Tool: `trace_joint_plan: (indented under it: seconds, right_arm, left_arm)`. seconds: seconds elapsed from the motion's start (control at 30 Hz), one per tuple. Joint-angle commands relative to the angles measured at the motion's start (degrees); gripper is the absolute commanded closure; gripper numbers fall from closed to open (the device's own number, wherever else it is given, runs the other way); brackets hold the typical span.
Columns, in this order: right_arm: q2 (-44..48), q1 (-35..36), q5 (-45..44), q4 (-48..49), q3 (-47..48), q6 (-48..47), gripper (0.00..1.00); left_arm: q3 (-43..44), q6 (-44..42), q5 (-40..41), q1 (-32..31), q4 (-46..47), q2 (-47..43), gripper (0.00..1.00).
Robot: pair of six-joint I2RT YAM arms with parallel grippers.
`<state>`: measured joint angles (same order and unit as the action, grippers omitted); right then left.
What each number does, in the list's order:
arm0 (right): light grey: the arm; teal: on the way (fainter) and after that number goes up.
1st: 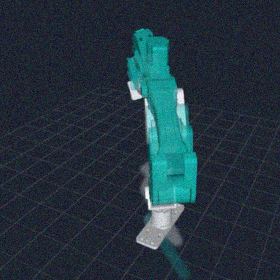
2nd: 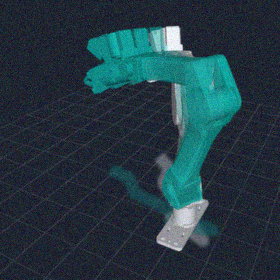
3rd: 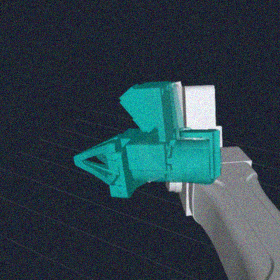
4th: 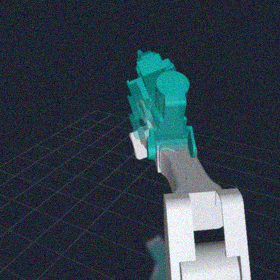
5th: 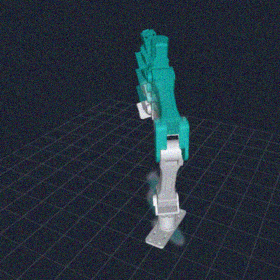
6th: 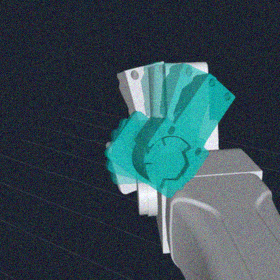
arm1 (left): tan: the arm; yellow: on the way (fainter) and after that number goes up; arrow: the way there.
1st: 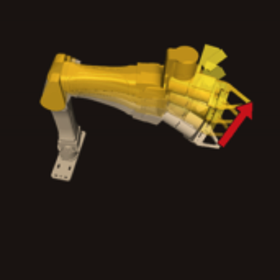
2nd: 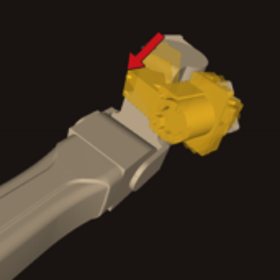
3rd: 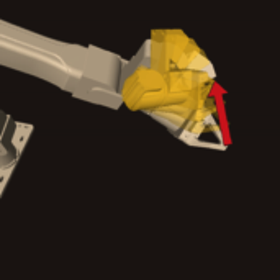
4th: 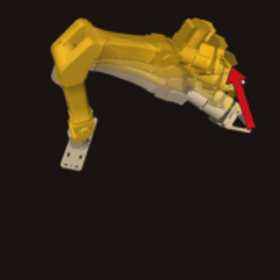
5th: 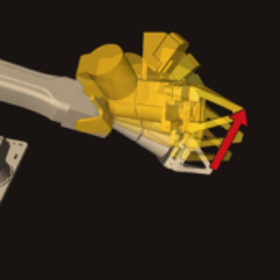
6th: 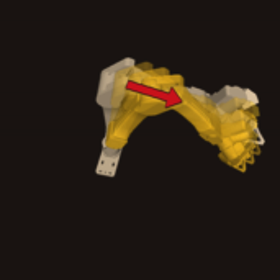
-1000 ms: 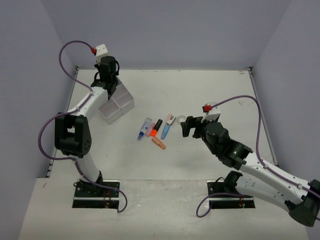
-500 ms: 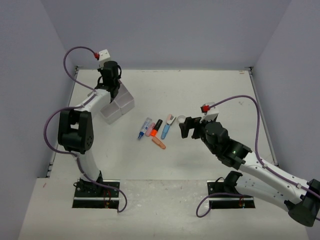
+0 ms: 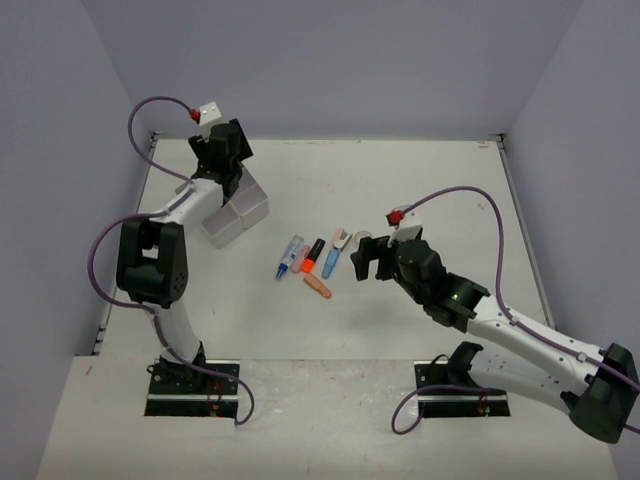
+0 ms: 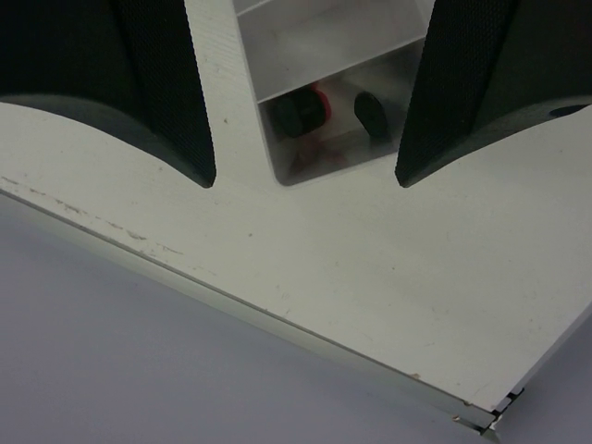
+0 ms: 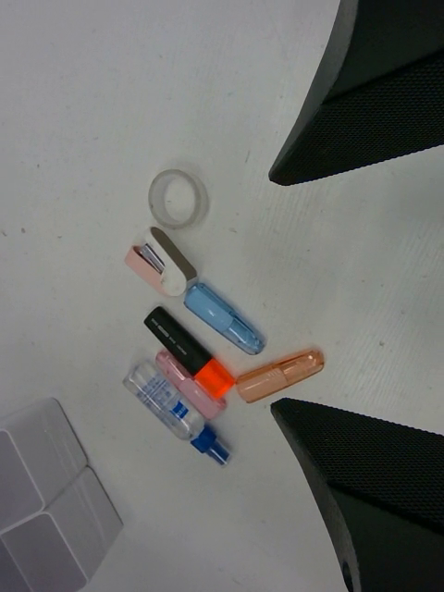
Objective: Sort the stationery into containers
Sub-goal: Place the pen in the storage box, then pick up the pen from the center of the board.
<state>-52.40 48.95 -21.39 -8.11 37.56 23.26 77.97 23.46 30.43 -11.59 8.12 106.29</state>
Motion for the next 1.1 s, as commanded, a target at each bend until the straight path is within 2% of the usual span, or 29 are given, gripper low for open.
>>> trace_joint_plan:
  seconds: [0.0,0.07,0.13,0.2,0.33,0.47,0.77,1.07]
  right_arm:
    - [-6.6,-0.3,-0.2,-2.1,6.0,7.1,0.01]
    - [-14.8,-0.4,-3.2,-9.6,11.4,12.9,0.01]
    - [-20.8,-0.5,-5.2,-15.7,15.1,20.0,0.03]
    - [-28.8,-0.4,-5.2,-19.6,20.4,25.4,0.12]
    - [-38.6,-0.3,-4.4,-24.7,27.6,29.5,0.2]
    - [-43.4,-0.1,-2.8,-23.8,30.2,31.5,0.25]
    - [-51.3,2.5,-2.6,-24.5,35.7,33.0,0.3]
    - [-56.2,3.6,-3.4,-26.2,44.4,32.2,0.42]
  left_arm:
    - [3.4,8.8,-0.7,-2.6,-8.5,-13.2,0.14]
    - [5.1,13.2,-5.0,-2.7,-18.5,-17.8,0.07]
    - [3.9,16.5,-11.5,-3.3,-22.6,-24.8,0.02]
    - [-0.9,17.2,-15.3,-5.4,-26.0,-32.6,0.0]
    - [-10.5,15.1,-13.7,-10.9,-31.4,-43.5,0.0]
    - [-15.1,12.0,-14.2,-11.3,-37.5,-50.4,0.0]
    - [-22.6,6.8,-14.6,-11.4,-41.2,-55.4,0.0]
    - [-26.1,5.5,-15.0,-11.3,-44.2,-60.2,0.0]
